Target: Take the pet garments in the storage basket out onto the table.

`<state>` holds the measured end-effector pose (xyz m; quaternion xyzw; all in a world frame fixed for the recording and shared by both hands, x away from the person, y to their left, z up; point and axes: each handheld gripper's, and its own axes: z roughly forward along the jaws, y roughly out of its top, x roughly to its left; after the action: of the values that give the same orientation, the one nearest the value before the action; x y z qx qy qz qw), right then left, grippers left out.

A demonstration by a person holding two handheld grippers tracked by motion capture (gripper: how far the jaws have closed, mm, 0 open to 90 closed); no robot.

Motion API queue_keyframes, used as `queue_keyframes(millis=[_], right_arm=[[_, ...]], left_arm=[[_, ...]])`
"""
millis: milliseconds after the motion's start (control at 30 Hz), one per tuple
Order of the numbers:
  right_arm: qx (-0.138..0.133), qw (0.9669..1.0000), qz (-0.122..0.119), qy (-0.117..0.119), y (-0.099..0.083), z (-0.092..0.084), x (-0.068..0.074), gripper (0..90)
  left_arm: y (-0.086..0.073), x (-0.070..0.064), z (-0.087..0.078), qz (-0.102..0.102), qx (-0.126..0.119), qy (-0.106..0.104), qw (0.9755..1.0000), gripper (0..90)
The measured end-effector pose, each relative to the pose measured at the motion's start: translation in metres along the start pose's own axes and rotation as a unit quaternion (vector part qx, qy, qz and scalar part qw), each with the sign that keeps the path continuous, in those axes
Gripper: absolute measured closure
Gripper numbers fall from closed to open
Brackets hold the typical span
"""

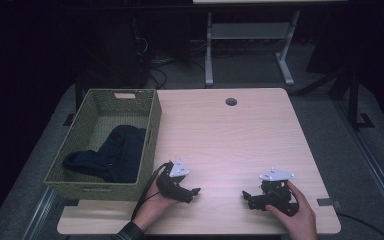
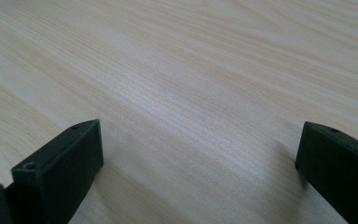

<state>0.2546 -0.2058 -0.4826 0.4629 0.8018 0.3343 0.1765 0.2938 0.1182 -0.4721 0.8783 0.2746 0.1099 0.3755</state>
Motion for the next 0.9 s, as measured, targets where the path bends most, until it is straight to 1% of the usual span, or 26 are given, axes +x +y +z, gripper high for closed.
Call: queue_keyframes(millis=[200,267,367,433,533,900], right_arm=[[0.000,1.0000,0.000,0.000,0.000,0.000,0.000,0.4],[0.001,1.0000,0.001,0.000,0.000,0.000,0.000,0.4],[0.001,1.0000,0.002,0.000,0.000,0.000,0.000,0.4],[0.002,1.0000,0.002,0.001,0.000,0.000,0.000,0.4],[0.001,1.0000,0.002,0.000,0.000,0.000,0.000,0.4],[0.001,1.0000,0.002,0.001,0.000,0.000,0.000,0.4]], left_arm=[[0.003,-0.001,-0.003,0.007,-0.001,0.001,1.0000,13.9],[0.005,-0.001,-0.004,0.008,0.002,0.005,1.0000,13.9],[0.006,-0.001,-0.005,0.008,-0.002,0.005,1.0000,13.9],[0.009,-0.001,-0.008,0.014,-0.002,0.009,0.9999,14.0],[0.010,-0.001,-0.009,0.016,-0.004,0.009,0.9998,14.0],[0.015,-0.001,-0.016,0.019,-0.012,0.010,0.9997,14.2]])
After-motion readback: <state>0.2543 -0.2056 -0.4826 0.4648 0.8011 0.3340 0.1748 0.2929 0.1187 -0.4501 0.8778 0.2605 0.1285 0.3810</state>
